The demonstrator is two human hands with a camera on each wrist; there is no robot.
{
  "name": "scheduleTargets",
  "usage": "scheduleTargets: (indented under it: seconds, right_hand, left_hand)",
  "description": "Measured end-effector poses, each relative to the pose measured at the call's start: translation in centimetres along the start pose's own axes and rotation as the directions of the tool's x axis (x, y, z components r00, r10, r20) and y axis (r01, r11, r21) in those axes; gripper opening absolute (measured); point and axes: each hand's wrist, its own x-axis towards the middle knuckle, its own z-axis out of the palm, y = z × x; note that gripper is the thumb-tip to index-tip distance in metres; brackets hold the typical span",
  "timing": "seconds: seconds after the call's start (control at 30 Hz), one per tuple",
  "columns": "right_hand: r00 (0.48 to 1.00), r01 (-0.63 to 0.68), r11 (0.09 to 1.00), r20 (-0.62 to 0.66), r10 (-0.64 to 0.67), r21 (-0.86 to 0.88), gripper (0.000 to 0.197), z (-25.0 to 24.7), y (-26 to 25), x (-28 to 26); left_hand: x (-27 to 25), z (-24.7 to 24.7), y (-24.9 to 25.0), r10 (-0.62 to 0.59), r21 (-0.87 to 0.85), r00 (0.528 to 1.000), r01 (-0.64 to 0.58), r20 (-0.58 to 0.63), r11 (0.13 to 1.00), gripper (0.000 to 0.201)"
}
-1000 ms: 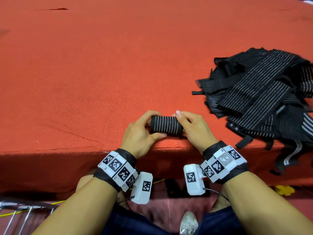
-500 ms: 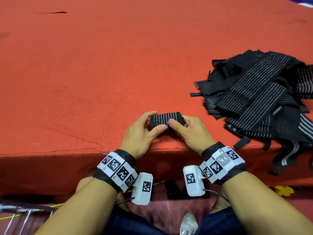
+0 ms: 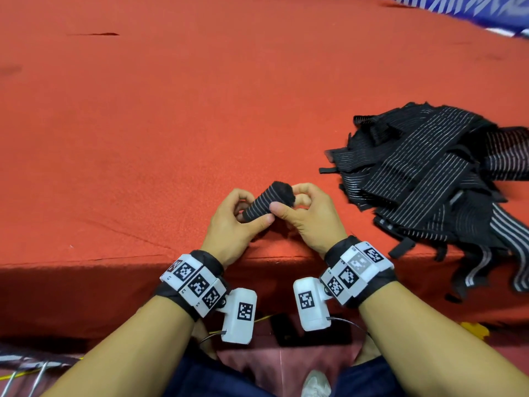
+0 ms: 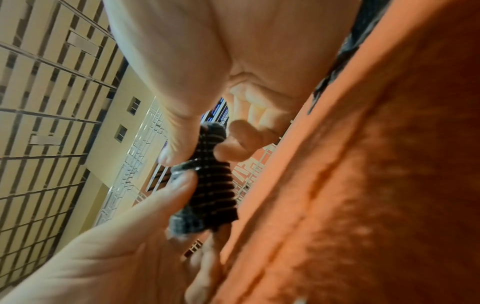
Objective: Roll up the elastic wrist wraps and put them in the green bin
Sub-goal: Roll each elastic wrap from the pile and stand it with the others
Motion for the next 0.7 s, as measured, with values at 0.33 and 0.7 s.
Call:
scheduleTargets:
  seconds: [0.33,0.7]
  right_hand:
    - [0.994,0.107,0.994,-0.005,-0.107,0.0,0.03,5.9,-4.0,2.0]
    - [0.986,0.165,0.984,0.041,-0.162,-0.062,0.031,16.3,-6.6,4.7]
  left_hand:
    - [0.5,-5.6,2.4,0.124,0.082,0.983,-0.114,-0.137,0.99,0.035]
    - [-0.1,-13.7,1.9,0.079,0.04,0.927,-0.069,-0.368,0.997,0.045]
